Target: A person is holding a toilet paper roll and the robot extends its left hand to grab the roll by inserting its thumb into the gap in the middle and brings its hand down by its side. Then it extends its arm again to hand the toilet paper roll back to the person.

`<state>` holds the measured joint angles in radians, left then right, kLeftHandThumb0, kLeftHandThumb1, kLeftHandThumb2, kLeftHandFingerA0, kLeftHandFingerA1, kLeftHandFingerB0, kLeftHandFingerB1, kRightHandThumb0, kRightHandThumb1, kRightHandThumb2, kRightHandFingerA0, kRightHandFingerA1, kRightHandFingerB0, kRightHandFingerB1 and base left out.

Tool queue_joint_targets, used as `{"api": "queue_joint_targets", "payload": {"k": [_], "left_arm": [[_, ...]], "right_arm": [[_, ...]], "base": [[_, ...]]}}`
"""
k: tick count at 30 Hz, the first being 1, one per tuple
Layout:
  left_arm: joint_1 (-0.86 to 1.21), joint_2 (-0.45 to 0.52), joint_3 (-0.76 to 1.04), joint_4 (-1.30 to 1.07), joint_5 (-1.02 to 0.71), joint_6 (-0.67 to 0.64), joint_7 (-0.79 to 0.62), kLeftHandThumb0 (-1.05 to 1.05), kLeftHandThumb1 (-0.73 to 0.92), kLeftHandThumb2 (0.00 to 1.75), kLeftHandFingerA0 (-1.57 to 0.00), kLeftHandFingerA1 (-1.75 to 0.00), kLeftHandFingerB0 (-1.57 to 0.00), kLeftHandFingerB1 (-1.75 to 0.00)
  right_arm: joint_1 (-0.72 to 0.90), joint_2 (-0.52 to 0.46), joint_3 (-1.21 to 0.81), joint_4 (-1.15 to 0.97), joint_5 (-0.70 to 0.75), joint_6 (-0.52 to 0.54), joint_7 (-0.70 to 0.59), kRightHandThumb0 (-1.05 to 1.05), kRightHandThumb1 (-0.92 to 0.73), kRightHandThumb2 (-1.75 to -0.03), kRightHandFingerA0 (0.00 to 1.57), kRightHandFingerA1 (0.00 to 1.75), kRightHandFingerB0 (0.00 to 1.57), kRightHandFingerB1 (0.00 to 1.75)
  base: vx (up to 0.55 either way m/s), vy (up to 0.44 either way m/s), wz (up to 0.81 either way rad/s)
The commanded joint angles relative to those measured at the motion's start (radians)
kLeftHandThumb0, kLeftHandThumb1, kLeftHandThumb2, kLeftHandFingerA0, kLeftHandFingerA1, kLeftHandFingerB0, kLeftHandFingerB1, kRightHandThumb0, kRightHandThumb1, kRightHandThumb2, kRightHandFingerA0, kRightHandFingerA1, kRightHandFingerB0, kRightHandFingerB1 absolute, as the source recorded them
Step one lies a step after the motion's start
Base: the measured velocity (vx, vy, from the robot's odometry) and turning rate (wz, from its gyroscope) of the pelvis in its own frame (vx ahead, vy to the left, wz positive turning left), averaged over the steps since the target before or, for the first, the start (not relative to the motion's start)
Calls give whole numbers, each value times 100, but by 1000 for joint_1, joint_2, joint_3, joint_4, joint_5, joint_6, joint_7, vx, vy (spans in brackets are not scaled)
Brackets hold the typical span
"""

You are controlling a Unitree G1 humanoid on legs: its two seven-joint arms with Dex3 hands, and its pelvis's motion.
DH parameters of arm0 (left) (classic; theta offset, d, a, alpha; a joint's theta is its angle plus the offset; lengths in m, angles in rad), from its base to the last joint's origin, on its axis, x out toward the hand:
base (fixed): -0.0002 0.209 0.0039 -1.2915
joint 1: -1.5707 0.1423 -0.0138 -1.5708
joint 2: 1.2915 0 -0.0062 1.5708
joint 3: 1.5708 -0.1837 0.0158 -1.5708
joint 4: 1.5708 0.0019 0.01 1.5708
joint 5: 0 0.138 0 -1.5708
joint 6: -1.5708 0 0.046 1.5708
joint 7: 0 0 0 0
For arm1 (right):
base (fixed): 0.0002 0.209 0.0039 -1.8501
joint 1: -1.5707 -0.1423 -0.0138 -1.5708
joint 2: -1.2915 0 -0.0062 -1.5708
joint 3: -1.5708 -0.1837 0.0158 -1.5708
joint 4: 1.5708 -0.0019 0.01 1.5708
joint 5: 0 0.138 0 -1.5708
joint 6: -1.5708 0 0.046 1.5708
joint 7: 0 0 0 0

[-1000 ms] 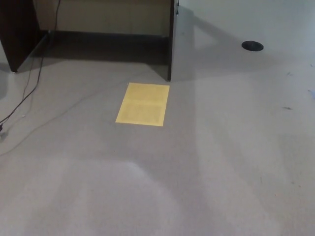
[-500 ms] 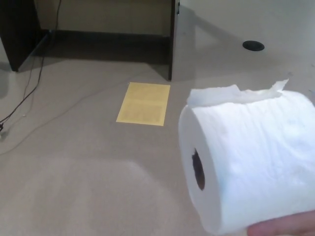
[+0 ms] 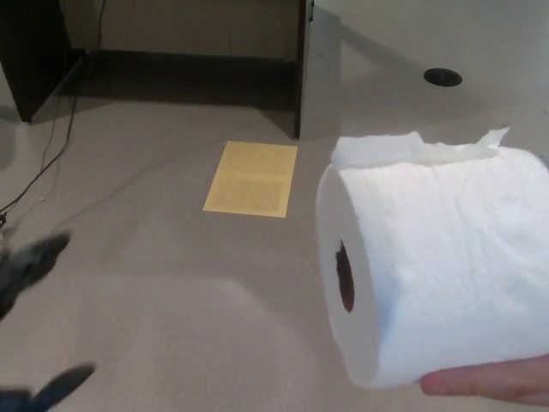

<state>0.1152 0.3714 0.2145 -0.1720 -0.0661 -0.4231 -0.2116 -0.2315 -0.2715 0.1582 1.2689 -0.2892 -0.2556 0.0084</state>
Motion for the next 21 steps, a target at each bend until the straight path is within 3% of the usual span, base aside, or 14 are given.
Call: {"api": "queue_joint_targets", "payload": {"k": [1, 3, 4, 10, 13, 14, 21], "left_arm": [[-229, 70, -102, -327, -37, 322, -56, -42, 42, 53, -21, -31, -16, -27], [-265, 64, -145, -392, -26, 386, -60, -40, 42, 53, -20, -30, -15, -27], [-286, 59, -165, -404, -43, 394, -68, -24, 26, 81, 0, -48, 0, -47], [-450, 27, -241, -401, -13, 501, -66, -24, 23, 80, 0, -49, 0, -48], [-470, 8, -271, -409, -21, 513, -65, -23, 24, 80, 0, -49, 0, -47], [-504, -17, -305, -391, 9, 497, -61, -40, 40, 52, -19, -31, -17, -27], [-550, -50, -383, -421, 44, 537, -61, -43, 40, 53, -21, -31, -16, -27]], "right_arm": [[-35, -2, -12, 6, 10, 7, 10, -39, -64, -59, 76, 69, 53, 42], [-12, -4, -13, 2, 10, -5, 7, -39, -64, -59, 76, 72, 54, 43], [-3, -3, -11, 2, 8, -14, 5, -40, -64, -59, 76, 70, 55, 43], [-25, -1, 2, 5, -6, 10, 4, -38, -65, -60, 75, 54, 54, 41], [-9, 5, -2, 4, -1, -7, 1, -40, -64, -60, 75, 62, 55, 42], [-14, 4, -1, 3, -2, -6, 2, -41, -64, -60, 76, 62, 55, 42], [-5, 0, 0, -1, -1, -16, 6, -40, -64, -60, 75, 59, 56, 42]], "base": [[0, 0, 0], [0, 0, 0], [0, 0, 0], [0, 0, 0], [0, 0, 0], [0, 0, 0], [0, 0, 0]]}}
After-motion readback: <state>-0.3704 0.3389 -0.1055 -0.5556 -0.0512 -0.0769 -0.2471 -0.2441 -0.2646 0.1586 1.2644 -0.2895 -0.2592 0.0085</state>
